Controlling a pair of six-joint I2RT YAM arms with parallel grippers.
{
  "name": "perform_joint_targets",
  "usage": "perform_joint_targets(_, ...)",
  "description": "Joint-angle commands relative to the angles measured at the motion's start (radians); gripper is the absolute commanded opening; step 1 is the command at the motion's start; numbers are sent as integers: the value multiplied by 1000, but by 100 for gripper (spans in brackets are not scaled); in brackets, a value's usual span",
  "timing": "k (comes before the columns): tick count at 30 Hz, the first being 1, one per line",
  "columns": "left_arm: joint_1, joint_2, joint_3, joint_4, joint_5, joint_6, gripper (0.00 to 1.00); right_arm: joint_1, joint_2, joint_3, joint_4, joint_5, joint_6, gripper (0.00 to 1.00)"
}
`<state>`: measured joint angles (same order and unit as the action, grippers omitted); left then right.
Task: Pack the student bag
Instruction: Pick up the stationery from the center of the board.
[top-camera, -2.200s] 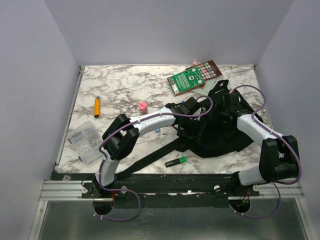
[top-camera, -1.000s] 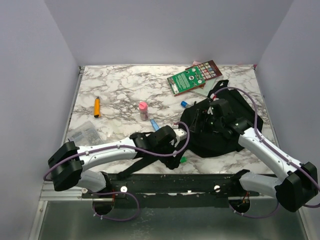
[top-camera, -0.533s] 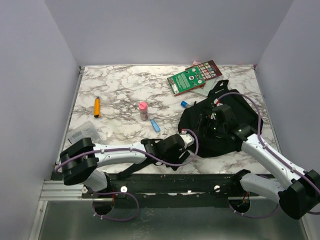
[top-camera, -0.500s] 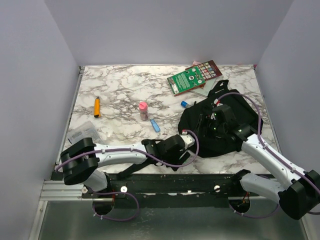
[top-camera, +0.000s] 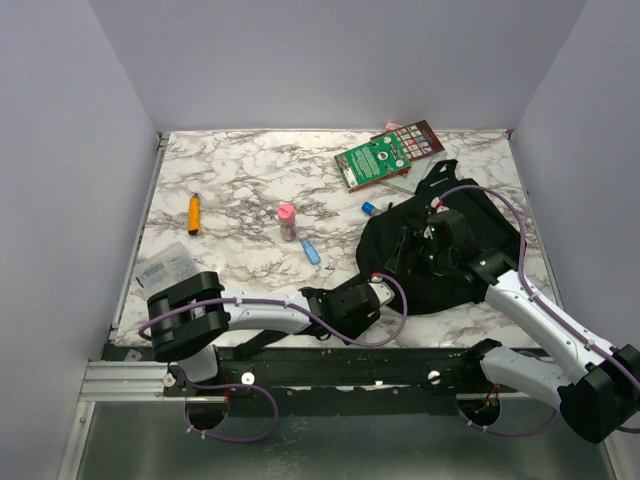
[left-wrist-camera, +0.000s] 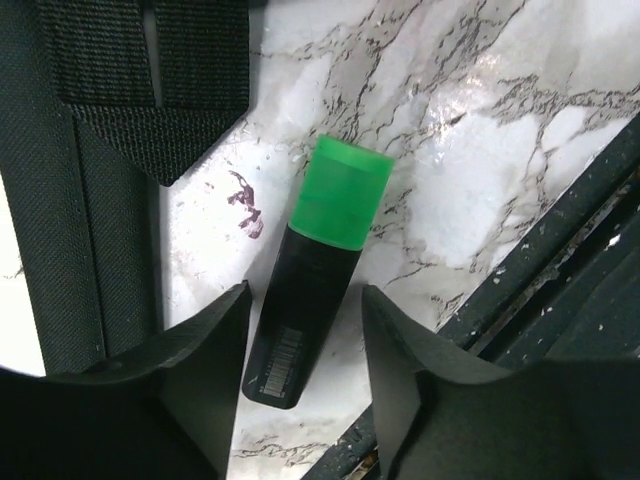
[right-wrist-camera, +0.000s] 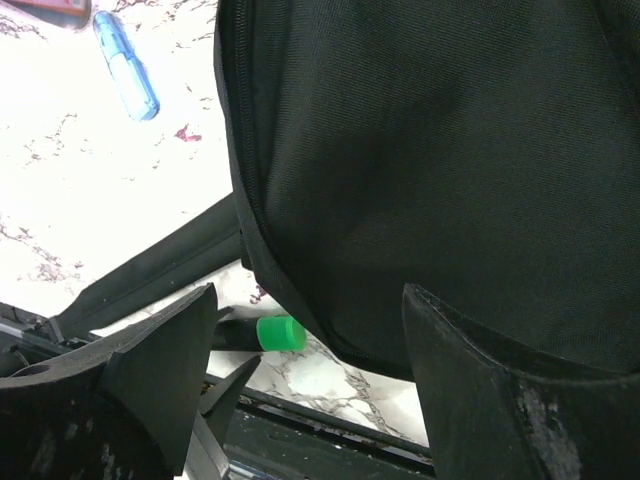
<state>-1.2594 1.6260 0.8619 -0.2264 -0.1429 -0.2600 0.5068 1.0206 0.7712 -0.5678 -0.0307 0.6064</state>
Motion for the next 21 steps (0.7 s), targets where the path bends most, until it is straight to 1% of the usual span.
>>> perform_joint_targets(1,-26,51,-17,-1,-94,-7,45,-2,-17,-15,-10,49,22,78)
perform_joint_targets(2,-29,52,-18,-2,-109,-12,39,-2,-23,-14,-12,57,30,78)
perform_joint_targets(7,-38,-12,-47,10,-148,-32,22,-2,-73,-25,-3,77,76,78)
perform_joint_targets(8,-38,-37,-55,19,-150,-37,19,-2,-81,-24,-3,78,85,79)
perform_joint_targets(10,-38,-110,-79,33,-156,-47,17,-2,-92,-24,5,72,104,80)
perform_joint_targets(12,-37,-183,-99,42,-169,-54,14,-2,-99,-28,24,41,125,82)
perform_joint_targets(17,-38,-367,-126,43,-235,-47,11,-4,-83,-38,121,-141,177,84)
perform_joint_targets(21,-37,-472,-126,45,-273,-5,12,-2,-21,-53,291,-465,161,86)
